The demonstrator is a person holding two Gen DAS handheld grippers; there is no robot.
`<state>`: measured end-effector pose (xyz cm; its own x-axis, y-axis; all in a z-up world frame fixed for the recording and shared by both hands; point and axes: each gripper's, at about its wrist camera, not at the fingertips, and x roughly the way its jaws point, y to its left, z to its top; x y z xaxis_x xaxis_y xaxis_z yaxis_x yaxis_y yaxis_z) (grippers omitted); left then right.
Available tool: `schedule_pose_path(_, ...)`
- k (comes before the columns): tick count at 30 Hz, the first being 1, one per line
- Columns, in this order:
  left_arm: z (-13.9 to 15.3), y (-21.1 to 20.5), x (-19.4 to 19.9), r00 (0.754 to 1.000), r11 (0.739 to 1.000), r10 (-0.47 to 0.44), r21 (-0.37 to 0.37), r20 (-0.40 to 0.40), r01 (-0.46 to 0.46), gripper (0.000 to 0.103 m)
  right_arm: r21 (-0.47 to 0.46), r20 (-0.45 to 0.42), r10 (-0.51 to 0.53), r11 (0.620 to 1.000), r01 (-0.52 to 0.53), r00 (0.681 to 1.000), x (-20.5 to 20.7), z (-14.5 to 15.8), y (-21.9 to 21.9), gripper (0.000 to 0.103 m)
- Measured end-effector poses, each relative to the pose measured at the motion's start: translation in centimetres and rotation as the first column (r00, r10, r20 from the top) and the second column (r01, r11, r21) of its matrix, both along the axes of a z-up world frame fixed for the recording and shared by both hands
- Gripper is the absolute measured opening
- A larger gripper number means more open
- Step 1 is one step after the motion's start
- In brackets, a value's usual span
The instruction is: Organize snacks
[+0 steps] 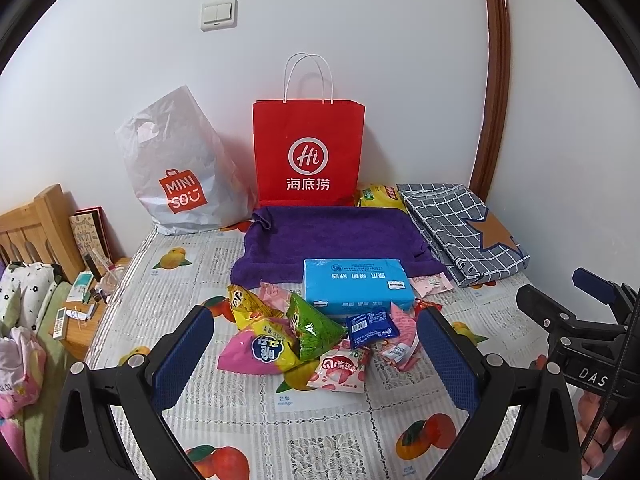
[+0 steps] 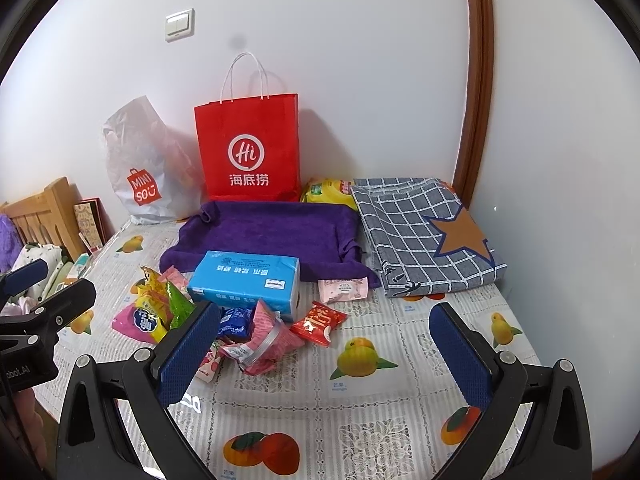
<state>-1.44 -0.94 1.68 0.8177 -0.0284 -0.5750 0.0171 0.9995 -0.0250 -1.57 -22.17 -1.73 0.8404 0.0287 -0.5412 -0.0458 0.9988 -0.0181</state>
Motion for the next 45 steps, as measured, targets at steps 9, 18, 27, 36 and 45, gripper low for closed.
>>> schedule_pose_path(9,0.0,0.0,0.0,1.000,1.000,0.000,-0.001,0.002,0.000,0.102,0.002,0.001,-0.002,1.000,0.002,1.000,0.0,0.0,0.0,0.103)
schedule_pose_path(18,-0.1,0.0,-0.2,1.000,1.000,-0.001,-0.002,0.002,0.001,0.102,-0.001,0.004,-0.001,1.000,0.001,1.000,-0.2,-0.3,0.1,0.103)
schedule_pose_path(27,-0.1,-0.2,0.8,1.000,1.000,-0.010,-0.010,-0.002,0.010,0.102,-0.001,-0.010,0.004,1.000,-0.004,1.000,0.6,-0.5,0.2,0.103)
schedule_pose_path(36,-1.3,-0.5,2.4,0.999,1.000,-0.028,-0.007,-0.029,0.028,0.102,0.008,-0.039,0.005,1.000,-0.005,0.999,2.2,-1.6,-0.1,0.103)
schedule_pose_path(45,-4.4,0.4,5.5,0.996,1.000,-0.023,-0.021,-0.087,0.021,0.102,0.044,-0.115,-0.046,0.998,0.051,0.992,5.4,-4.3,-2.8,0.099)
